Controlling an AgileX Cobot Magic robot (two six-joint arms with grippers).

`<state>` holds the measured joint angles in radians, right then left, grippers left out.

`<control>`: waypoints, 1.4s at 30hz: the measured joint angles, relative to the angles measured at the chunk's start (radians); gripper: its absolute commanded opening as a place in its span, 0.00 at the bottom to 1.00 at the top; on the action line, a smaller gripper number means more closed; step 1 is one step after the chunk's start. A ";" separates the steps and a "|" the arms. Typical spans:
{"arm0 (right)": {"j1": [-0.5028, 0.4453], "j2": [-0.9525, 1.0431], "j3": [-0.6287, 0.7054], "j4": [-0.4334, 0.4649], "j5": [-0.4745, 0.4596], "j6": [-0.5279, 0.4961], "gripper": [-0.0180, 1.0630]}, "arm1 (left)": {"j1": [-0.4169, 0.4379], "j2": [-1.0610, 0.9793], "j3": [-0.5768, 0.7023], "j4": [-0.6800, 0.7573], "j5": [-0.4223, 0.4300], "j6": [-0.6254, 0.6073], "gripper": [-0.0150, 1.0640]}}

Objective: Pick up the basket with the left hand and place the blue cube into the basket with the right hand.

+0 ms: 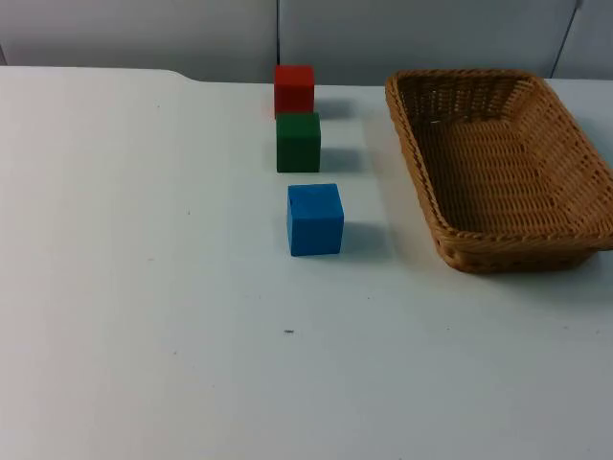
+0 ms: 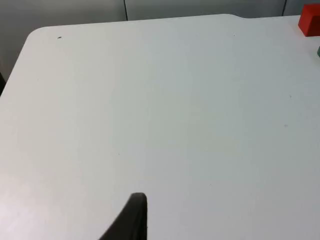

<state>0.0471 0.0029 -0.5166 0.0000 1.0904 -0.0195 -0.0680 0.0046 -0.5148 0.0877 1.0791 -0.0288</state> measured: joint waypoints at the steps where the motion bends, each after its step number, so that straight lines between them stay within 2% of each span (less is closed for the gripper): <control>1: 0.000 0.000 0.000 0.000 0.000 0.000 0.99 | 0.000 0.000 0.000 0.000 0.000 0.000 0.99; 8: 0.000 0.000 0.000 0.000 0.000 0.000 0.99 | 0.000 0.016 -0.058 -0.064 -0.024 0.000 0.99; 18: 0.000 0.000 0.000 0.000 0.000 0.000 0.99 | 0.000 0.248 -0.207 -0.123 -0.121 0.038 0.99; 26: 0.000 0.000 0.000 0.000 0.000 0.000 0.99 | 0.000 0.509 -0.332 -0.252 -0.190 0.202 0.99; 42: 0.000 0.000 0.000 0.000 0.000 0.000 0.98 | 0.000 1.010 -0.620 -0.565 -0.206 0.455 0.99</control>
<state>0.0471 0.0029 -0.5166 0.0000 1.0904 -0.0195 -0.0680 1.0149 -1.1350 -0.4771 0.8727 0.4263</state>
